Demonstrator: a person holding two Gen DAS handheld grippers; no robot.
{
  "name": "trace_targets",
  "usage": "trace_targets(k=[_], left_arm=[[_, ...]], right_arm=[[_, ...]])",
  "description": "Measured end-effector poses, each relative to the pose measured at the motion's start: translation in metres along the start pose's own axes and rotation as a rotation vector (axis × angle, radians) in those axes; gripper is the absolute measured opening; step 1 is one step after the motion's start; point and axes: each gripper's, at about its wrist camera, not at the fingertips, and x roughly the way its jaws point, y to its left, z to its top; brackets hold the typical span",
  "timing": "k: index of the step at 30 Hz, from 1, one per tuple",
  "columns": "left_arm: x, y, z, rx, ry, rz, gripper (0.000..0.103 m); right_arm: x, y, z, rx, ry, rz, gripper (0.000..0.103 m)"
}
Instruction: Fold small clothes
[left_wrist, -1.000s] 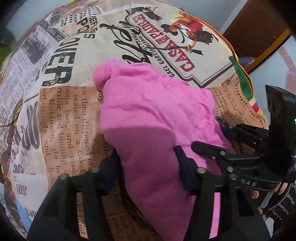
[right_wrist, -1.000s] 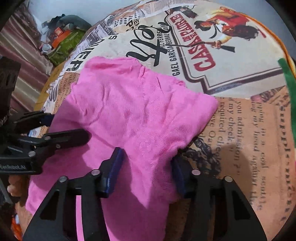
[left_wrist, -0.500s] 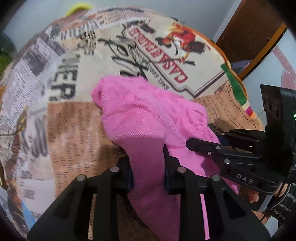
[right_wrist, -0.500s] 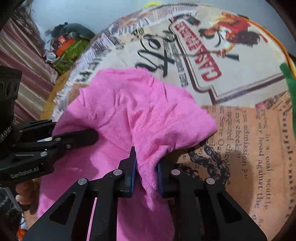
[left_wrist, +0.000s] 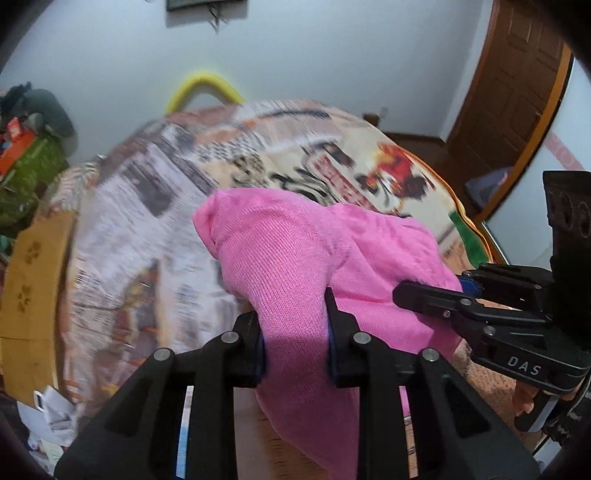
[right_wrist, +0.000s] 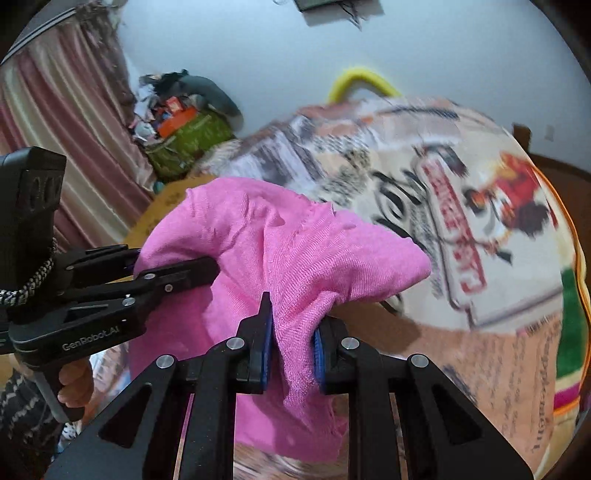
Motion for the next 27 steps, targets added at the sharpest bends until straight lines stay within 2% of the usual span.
trace_targets(k=[7,16,21,27], left_arm=[[-0.026,0.077,0.004,-0.039,-0.055,0.056,0.025],[-0.012,0.179,-0.008,-0.101,-0.053,0.131,0.025],[0.024,0.229,-0.019,-0.120,-0.011,0.148,0.025],[0.082,0.267,-0.040,-0.165,0.082,0.120,0.026]], right_arm=[[0.033,0.058,0.037,-0.048,-0.030,0.047,0.016],[0.117,0.122,0.062,-0.116,0.013,0.077,0.016],[0.171,0.142,0.068,-0.127,0.059,0.078,0.016],[0.230,0.137,0.064,-0.103,0.160,0.044,0.016]])
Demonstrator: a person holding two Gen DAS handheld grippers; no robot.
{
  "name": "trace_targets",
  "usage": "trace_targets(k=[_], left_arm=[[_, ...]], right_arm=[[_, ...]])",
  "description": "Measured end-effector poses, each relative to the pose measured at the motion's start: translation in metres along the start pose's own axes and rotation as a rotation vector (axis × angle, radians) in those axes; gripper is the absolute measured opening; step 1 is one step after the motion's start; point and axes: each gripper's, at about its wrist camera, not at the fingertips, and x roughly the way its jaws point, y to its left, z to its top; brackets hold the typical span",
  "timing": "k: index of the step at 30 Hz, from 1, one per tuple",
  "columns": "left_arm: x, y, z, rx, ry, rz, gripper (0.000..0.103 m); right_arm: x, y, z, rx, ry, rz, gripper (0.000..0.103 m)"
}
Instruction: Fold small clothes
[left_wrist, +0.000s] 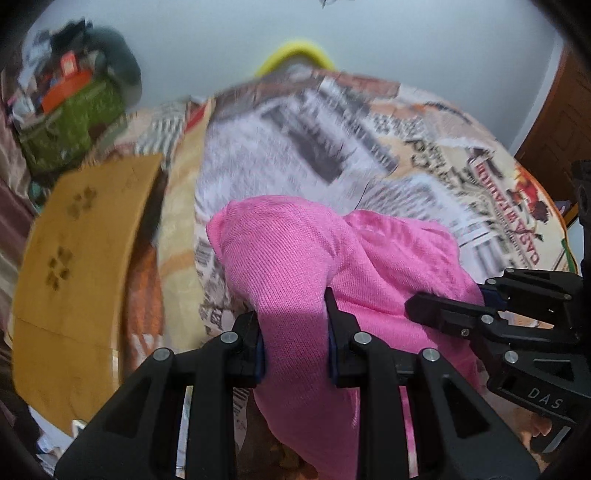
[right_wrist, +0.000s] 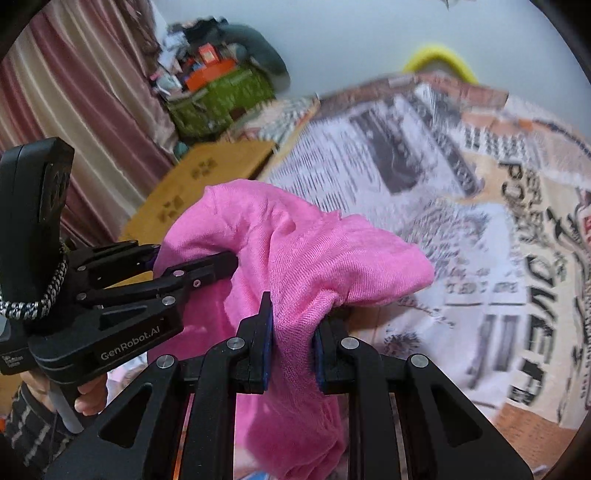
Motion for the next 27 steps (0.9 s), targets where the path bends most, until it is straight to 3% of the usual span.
trace_targets(k=[5,10,14,17,21,27], left_arm=[[0.045,0.007,-0.014,0.001,0.103,-0.020,0.028],[0.061,0.011,-0.026,0.008,0.148,0.002,0.033],[0.050,0.012,-0.033,0.018,0.133,0.018,0.037],[0.034,0.016,-0.038,0.008,0.118,0.036,0.045],[0.010,0.021,-0.058,-0.032,0.111,0.005,0.048],[0.002,0.017,-0.092,-0.016,0.146,0.074,0.054]], right_arm=[[0.035,-0.009,-0.004,-0.005,0.104,-0.041,0.016],[0.055,-0.008,-0.014,-0.029,0.193,-0.066,0.017],[0.052,0.000,-0.021,-0.076,0.203,-0.090,0.021],[0.038,0.006,-0.025,-0.095,0.194,-0.095,0.021],[0.016,0.014,-0.029,-0.097,0.169,-0.053,0.031],[0.012,0.030,-0.049,-0.143,0.200,-0.041,0.032]])
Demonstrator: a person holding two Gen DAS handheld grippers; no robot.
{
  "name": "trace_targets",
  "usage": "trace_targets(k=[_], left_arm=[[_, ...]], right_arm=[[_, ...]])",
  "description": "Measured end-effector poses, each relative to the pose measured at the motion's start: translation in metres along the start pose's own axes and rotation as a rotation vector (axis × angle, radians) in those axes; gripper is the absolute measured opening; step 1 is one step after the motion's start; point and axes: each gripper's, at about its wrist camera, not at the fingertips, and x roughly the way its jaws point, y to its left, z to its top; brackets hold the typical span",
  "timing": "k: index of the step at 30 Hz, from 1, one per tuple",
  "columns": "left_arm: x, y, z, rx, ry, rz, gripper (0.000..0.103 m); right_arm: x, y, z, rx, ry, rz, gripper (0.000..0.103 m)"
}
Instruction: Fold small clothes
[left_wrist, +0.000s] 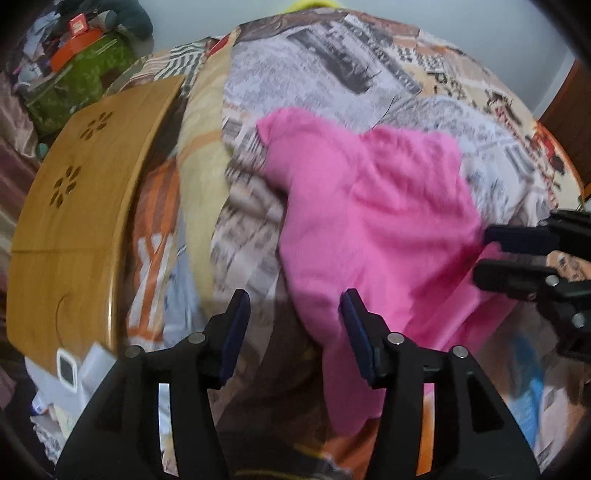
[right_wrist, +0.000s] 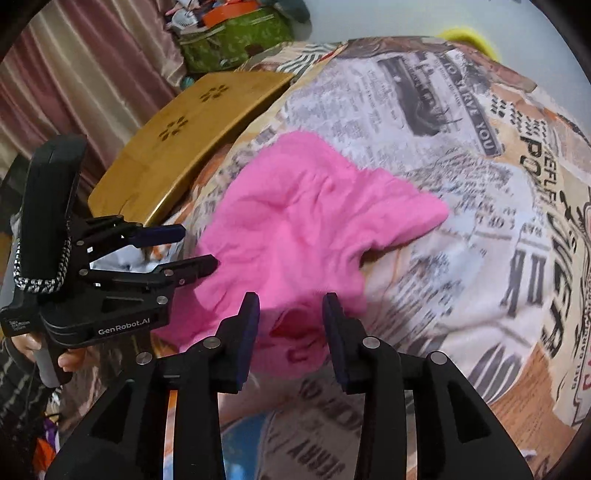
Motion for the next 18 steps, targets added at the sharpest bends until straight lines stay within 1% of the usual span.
trace_targets(k=[2,4,6,8,11,14,16,18], left_arm=[[0.001,0.002,-0.005,-0.006,0.004,0.029,0.055],[0.003,0.009,-0.011,-0.023,0.007,0.042,0.058],[0.005,0.014,-0.012,-0.040,0.004,0.053,0.064],[0.007,0.018,-0.014,-0.064,0.003,0.057,0.066],[0.011,0.022,-0.017,-0.085,-0.002,0.072,0.071],[0.013,0.020,-0.019,-0.065,-0.016,0.103,0.079],[0.013,0.020,-0.021,-0.066,-0.014,0.101,0.079],[0.010,0.023,-0.021,-0.089,0.001,0.086,0.079]], right_arm=[[0.000,0.004,-0.006,-0.013,0.007,0.013,0.032],[-0.002,0.009,-0.012,-0.033,0.017,0.019,0.032],[-0.003,0.013,-0.018,-0.052,0.031,0.021,0.032],[-0.004,0.015,-0.024,-0.066,0.042,0.014,0.032],[-0.004,0.014,-0.033,-0.070,0.046,0.007,0.032],[-0.003,0.012,-0.040,-0.061,0.049,0.003,0.032],[-0.002,0.011,-0.045,-0.057,0.051,-0.007,0.033],[-0.002,0.014,-0.049,-0.072,0.050,-0.025,0.033]])
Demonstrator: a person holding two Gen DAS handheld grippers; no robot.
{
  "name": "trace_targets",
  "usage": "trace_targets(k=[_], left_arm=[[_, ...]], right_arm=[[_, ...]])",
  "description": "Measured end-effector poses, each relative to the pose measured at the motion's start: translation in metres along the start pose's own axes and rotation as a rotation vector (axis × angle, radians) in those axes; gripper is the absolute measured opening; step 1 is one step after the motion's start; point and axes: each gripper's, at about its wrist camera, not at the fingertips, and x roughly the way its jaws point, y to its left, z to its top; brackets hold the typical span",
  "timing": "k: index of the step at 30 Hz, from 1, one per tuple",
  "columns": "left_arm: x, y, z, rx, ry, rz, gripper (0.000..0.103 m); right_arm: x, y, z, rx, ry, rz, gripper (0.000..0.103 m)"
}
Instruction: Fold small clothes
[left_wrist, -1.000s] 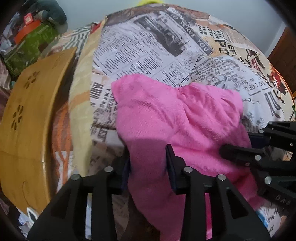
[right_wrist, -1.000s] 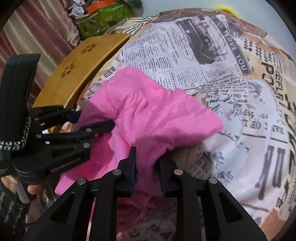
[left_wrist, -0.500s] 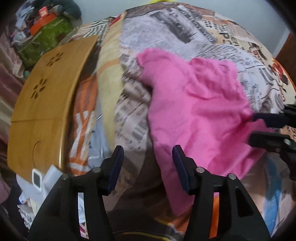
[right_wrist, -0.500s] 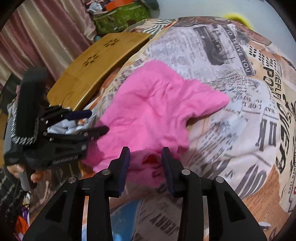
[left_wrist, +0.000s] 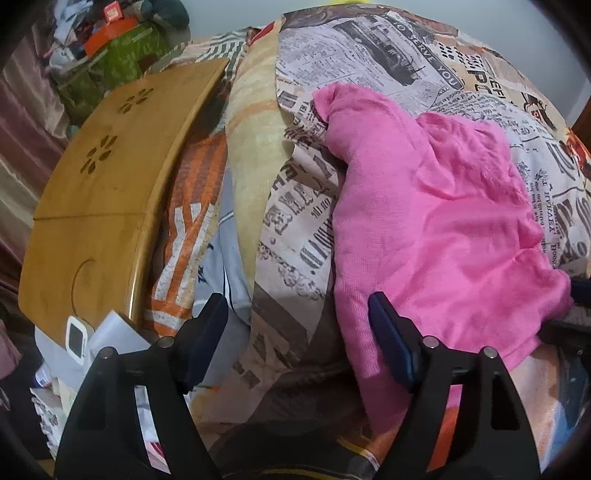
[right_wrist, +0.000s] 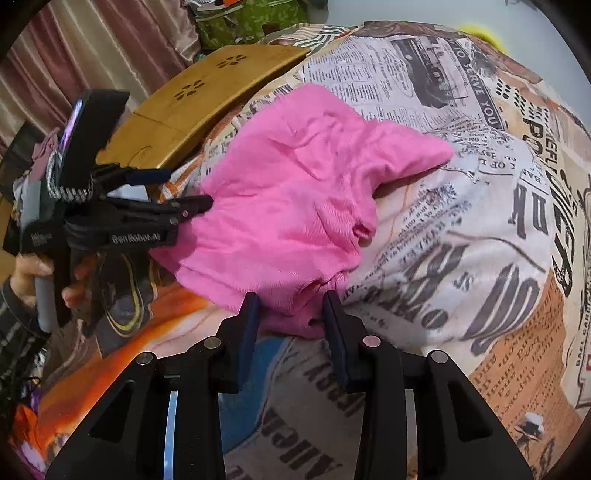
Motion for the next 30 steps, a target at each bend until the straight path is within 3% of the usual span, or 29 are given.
trace_targets(k=[7,12,16,18,21,23,28,30], left_arm=[[-0.054,-0.011,-0.005,-0.022,-0.076,-0.049,0.077],[-0.075,-0.052,0.002,0.037,-0.120,-0.078,0.077],[-0.055,-0.080,0.007,0.055,-0.062,-0.081,0.077],[-0.040,-0.091,0.002,0.060,-0.015,-0.104,0.077],[-0.030,-0.104,-0.015,0.073,-0.005,-0.112,0.077],[-0.032,-0.106,-0.026,0.062,-0.026,-0.105,0.077],[-0.046,-0.102,-0.032,0.065,0.012,-0.113,0.073],[-0.071,-0.099,-0.038,0.071,-0.030,-0.098,0.071]], right_arm=[[-0.025,0.003,-0.007,0.015,-0.044,0.011,0.035],[-0.064,0.005,-0.012,0.043,-0.145,0.046,0.035],[-0.097,0.006,-0.020,0.036,-0.230,0.013,0.035],[-0.109,0.004,-0.026,0.028,-0.250,-0.003,0.035],[-0.123,0.000,-0.035,0.023,-0.278,-0.027,0.035],[-0.130,-0.004,-0.040,0.029,-0.296,-0.040,0.035],[-0.145,-0.010,-0.049,0.060,-0.337,-0.025,0.036],[-0.153,-0.008,-0.052,0.070,-0.357,-0.018,0.036]])
